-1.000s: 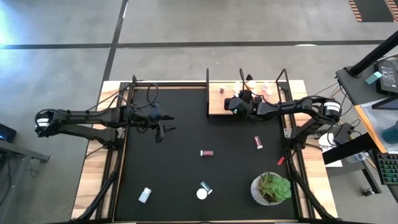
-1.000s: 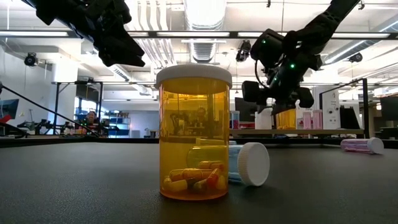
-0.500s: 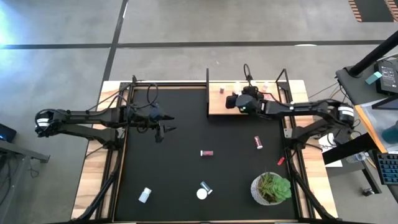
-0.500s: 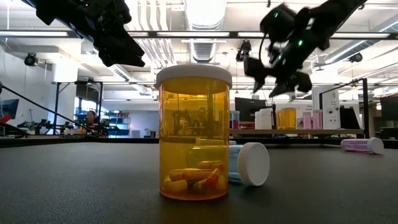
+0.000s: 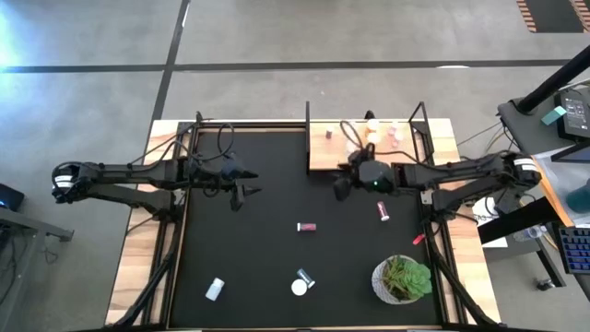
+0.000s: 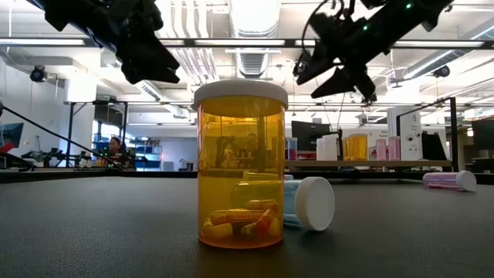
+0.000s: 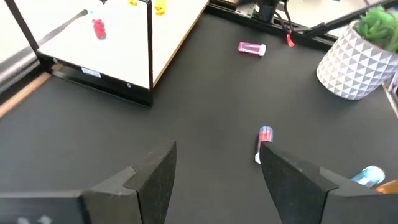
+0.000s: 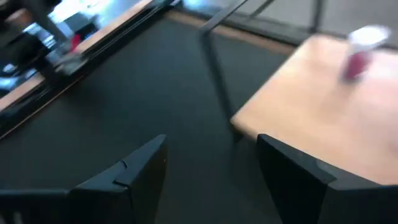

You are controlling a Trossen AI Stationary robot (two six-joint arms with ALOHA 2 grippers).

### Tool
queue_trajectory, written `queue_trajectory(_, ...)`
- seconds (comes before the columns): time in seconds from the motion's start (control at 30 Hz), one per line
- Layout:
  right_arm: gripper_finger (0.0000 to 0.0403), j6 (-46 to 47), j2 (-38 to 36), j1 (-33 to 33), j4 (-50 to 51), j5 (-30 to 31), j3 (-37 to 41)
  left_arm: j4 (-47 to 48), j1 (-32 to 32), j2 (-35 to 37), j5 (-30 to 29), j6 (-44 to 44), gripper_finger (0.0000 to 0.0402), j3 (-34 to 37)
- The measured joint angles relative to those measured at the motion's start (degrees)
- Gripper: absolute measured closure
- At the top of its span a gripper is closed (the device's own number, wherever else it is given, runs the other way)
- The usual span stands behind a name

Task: Pick and place medicine bottles onto shelf by color
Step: Put the top blue pill bottle on the shelf aligned with the other blue pill bottle

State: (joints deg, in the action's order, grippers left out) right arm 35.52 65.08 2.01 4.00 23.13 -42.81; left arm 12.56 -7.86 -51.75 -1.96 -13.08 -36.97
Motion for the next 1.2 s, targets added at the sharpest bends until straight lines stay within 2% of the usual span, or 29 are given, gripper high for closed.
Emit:
queue_trajectory(0.33, 0.0168, 2.37, 5.44, -6.47, 0.01, -1.11, 0.00, -0.04, 0.02, 0.00, 0.69, -4.95, 0.0187, 0.00)
queue_trajectory(0.5, 0.0167, -0.82, 8.78, -8.57, 0.38, -1.24, -1.97, -0.09, 0.02, 0.00, 4.80, -7.71, 0.0187, 0.00)
queue_trajectory(0.67, 0.0168, -10.02, 12.70, -9.69, 2.74, -3.25, -7.23, -0.13, 0.09, 0.00, 7.25, -12.44, 0.0187, 0.00)
queue_trajectory(0.77, 0.0168, -11.68, 15.74, -9.65, 9.00, -6.32, -11.82, -0.24, 0.09, 0.00, 7.46, -15.30, 0.0187, 0.00)
queue_trajectory(0.9, 0.0168, -12.22, 20.77, -9.76, 21.38, -7.43, -19.51, -0.74, 0.11, 0.00, 7.69, -21.81, 0.0187, 0.00)
queue_trajectory(1.0, 0.0168, -13.61, 24.64, -10.39, 27.39, -8.58, -25.08, -1.77, 0.52, 0.00, 9.92, -24.14, 0.0187, 0.00)
queue_trajectory(1.1, 0.0168, -18.04, 28.08, -10.99, 28.72, -9.11, -28.68, -2.22, 1.61, 0.01, 10.51, -27.01, 0.0187, 0.00)
queue_trajectory(1.2, 0.0168, -19.67, 31.19, -11.03, 28.69, -13.36, -30.43, -3.94, 2.45, 0.02, 10.56, -30.26, 0.0187, 0.00)
